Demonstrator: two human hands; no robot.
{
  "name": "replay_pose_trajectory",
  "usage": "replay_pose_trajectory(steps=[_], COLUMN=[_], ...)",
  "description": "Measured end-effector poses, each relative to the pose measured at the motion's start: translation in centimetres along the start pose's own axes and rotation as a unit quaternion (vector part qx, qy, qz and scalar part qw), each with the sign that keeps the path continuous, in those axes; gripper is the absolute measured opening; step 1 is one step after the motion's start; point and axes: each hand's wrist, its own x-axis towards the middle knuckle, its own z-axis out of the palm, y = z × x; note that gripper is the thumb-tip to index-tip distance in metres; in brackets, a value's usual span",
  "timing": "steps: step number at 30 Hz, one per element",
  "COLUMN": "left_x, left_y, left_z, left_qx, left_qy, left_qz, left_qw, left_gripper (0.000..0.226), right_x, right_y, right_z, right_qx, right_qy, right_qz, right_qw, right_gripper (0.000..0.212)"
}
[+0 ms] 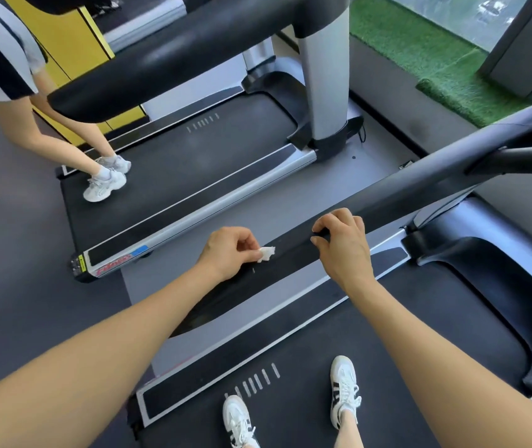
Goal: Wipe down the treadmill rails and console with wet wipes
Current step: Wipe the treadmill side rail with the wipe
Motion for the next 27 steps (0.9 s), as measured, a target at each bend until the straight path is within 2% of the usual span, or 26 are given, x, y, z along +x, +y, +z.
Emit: replay_pose_trajectory(steps=[3, 9, 18, 24, 27], left_x=[0.1, 4.6, -0.4, 4.0, 2.8], left_y=[0.1, 5.4, -0.5, 4.4, 3.3], left_z=[0.2, 2.9, 0.3, 2.7, 2.3], left_qx=[-0.011, -0.071, -0.001, -0.043, -0.019], left_qy=[0.014, 0.004, 0.013, 0.024, 0.024], left_qz=[-0.014, 0.009, -0.023, 0.033, 0.066], left_qw=[1.000, 0.997, 1.000, 0.998, 0.997], left_gripper=[0.016, 0.020, 0.021, 0.012, 0.015], right_x=[0.1, 0.0, -0.6, -0.7, -0.8], right_y=[0.2, 0.3, -0.1, 0.0, -0.2], right_z=[0.1, 0.1, 0.6, 0.5, 0.6], right_qx=[0.007, 0.004, 0.015, 0.036, 0.046], right_qy=[-0.002, 0.004, 0.009, 0.011, 0.016], right_qz=[-0.002, -0.010, 0.000, 0.008, 0.014], right_qw=[1.000, 1.000, 1.000, 0.999, 0.999], right_gripper=[0.007, 0.011, 0.010, 0.009, 0.009])
